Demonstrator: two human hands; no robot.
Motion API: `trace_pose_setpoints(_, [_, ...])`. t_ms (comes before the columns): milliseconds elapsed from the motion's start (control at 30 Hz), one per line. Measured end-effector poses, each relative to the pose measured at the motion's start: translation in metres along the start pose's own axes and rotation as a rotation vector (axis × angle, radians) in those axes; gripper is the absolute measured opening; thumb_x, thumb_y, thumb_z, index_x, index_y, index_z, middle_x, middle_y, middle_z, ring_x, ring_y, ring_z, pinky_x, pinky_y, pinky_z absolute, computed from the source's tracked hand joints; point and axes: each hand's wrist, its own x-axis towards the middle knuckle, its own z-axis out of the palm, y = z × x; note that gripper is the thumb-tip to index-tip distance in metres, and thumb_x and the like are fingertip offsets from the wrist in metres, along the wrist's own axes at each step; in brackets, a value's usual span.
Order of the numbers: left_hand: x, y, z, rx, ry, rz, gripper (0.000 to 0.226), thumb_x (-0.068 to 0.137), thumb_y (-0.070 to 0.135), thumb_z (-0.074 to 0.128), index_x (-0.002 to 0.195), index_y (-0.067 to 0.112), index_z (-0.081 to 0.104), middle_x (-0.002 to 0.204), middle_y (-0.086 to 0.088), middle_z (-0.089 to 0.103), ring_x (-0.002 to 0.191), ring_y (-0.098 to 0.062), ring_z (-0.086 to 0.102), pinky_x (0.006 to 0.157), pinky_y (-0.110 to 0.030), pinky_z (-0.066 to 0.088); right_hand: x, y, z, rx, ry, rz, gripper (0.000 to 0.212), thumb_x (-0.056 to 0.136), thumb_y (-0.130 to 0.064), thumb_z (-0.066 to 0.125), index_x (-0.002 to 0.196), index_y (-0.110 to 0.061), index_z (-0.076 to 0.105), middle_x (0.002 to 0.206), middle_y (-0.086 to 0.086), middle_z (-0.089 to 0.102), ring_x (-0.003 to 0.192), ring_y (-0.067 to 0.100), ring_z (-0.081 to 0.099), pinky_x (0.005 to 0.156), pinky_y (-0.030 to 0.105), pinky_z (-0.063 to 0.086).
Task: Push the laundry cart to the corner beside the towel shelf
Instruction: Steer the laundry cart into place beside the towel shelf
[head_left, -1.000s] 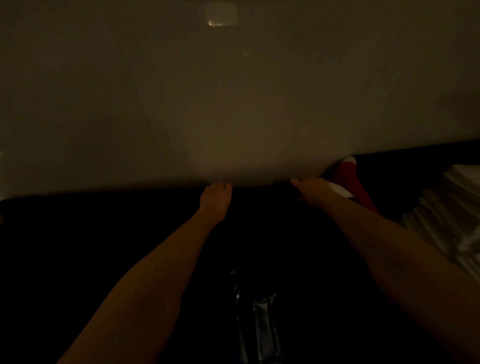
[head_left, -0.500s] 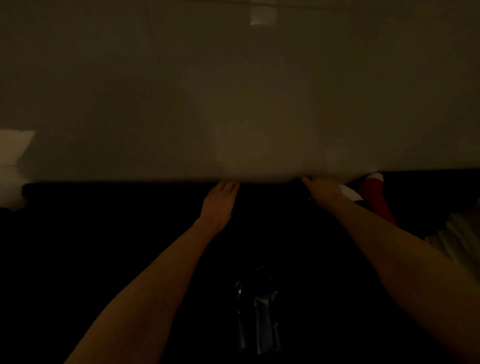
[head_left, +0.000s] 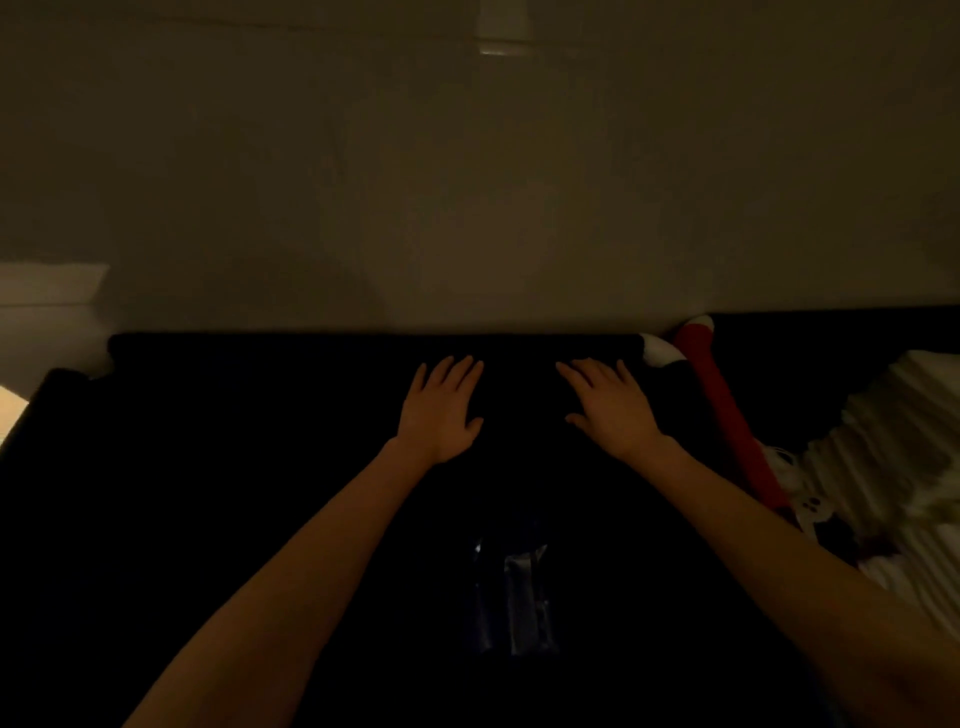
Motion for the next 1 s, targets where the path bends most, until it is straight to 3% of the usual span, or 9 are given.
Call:
trace_pose_setpoints(200, [-0.114, -0.002, -0.005, 0.001, 0.06, 0.072, 0.074, 0.084, 0.046, 0.051, 0.146, 0.014, 0.027, 0.15, -0.006, 0.034, 0.139, -0.025, 0.028, 0.113, -0.049, 0.016, -0.092, -0.099, 0.0, 0.066, 0.133, -0.005, 0.073, 0.07, -0.028, 0.078, 0.134, -0.009, 0.048, 0.13, 0.014, 0.055, 0.124, 0.033, 0.048, 0.103, 0.055, 0.033])
trace_pose_setpoints(333, [-0.217, -0.021, 0.013, 0.028, 0.027, 0.074, 0.071, 0.084, 0.054, 0.03, 0.142, 0.014, 0.038, 0.144, -0.004, 0.044, 0.134, -0.023, 0.038, 0.111, -0.049, 0.026, -0.165, -0.187, 0.01, 0.101, 0.2, -0.004, 0.072, 0.069, -0.032, 0.08, 0.131, -0.009, 0.052, 0.127, 0.011, 0.058, 0.122, 0.03, 0.052, 0.101, 0.055, 0.036])
trace_pose_setpoints(467, [-0.323, -0.037, 0.027, -0.017, -0.028, 0.177, 0.071, 0.086, 0.058, 0.032, 0.14, 0.013, 0.041, 0.141, -0.004, 0.048, 0.131, -0.023, 0.042, 0.111, -0.045, 0.016, -0.245, -0.263, 0.021, 0.119, 0.17, 0.061, 0.059, 0.081, -0.045, 0.059, 0.128, -0.011, 0.054, 0.127, 0.007, 0.058, 0.122, 0.027, 0.052, 0.102, 0.052, 0.034])
trace_pose_setpoints(600, [-0.412, -0.034, 0.034, -0.107, -0.133, 0.33, 0.078, 0.087, 0.07, 0.025, 0.142, 0.017, 0.038, 0.143, 0.0, 0.046, 0.132, -0.02, 0.04, 0.114, -0.045, 0.015, -0.317, -0.314, 0.022, 0.25, 0.013, 0.065, 0.072, 0.083, -0.066, 0.033, 0.131, -0.016, 0.051, 0.131, 0.002, 0.055, 0.123, 0.022, 0.05, 0.107, 0.047, 0.025])
trace_pose_setpoints(700, [-0.448, -0.029, 0.039, -0.081, -0.185, 0.411, 0.084, 0.08, 0.077, 0.03, 0.14, 0.018, 0.041, 0.137, 0.0, 0.052, 0.124, -0.019, 0.05, 0.108, -0.047, 0.024, -0.356, -0.336, 0.029, 0.299, -0.26, 0.045, 0.089, 0.073, -0.083, 0.023, 0.138, -0.025, 0.043, 0.133, -0.003, 0.053, 0.126, 0.019, 0.046, 0.111, 0.044, 0.024])
trace_pose_setpoints(767, [-0.455, -0.024, 0.04, -0.129, -0.285, 0.413, 0.089, 0.078, 0.073, 0.044, 0.147, 0.021, 0.025, 0.145, -0.001, 0.042, 0.126, -0.022, 0.046, 0.11, -0.04, 0.025, -0.369, -0.342, 0.038, 0.176, -0.327, 0.014, 0.077, 0.071, -0.079, 0.044, 0.128, -0.028, 0.053, 0.117, -0.004, 0.064, 0.111, 0.021, 0.059, 0.099, 0.044, 0.041])
trace_pose_setpoints(833, [-0.454, -0.015, 0.043, -0.144, -0.453, 0.388, 0.093, 0.08, 0.061, 0.055, 0.15, 0.023, 0.008, 0.145, -0.004, 0.038, 0.122, -0.027, 0.047, 0.101, -0.038, 0.035, -0.372, -0.34, 0.047, 0.086, -0.334, 0.026, 0.052, 0.065, -0.052, 0.076, 0.109, -0.026, 0.064, 0.094, -0.002, 0.071, 0.087, 0.021, 0.068, 0.075, 0.036, 0.054])
trace_pose_setpoints(900, [-0.458, -0.002, 0.044, -0.077, -0.505, 0.401, 0.086, 0.086, 0.042, 0.058, 0.15, 0.023, 0.004, 0.137, -0.009, 0.045, 0.113, -0.031, 0.053, 0.089, -0.039, 0.044, -0.369, -0.337, 0.048, 0.035, -0.321, 0.022, 0.042, 0.058, -0.03, 0.086, 0.096, -0.024, 0.067, 0.081, -0.002, 0.071, 0.07, 0.02, 0.069, 0.054, 0.03, 0.053])
trace_pose_setpoints(1000, [-0.46, 0.011, 0.047, -0.029, -0.489, 0.402, 0.073, 0.091, 0.023, 0.055, 0.149, 0.021, 0.01, 0.127, -0.012, 0.055, 0.107, -0.034, 0.058, 0.085, -0.041, 0.047, -0.369, -0.333, 0.049, 0.009, -0.27, -0.001, 0.044, 0.053, -0.026, 0.088, 0.091, -0.026, 0.068, 0.073, -0.003, 0.069, 0.061, 0.019, 0.066, 0.042, 0.027, 0.049])
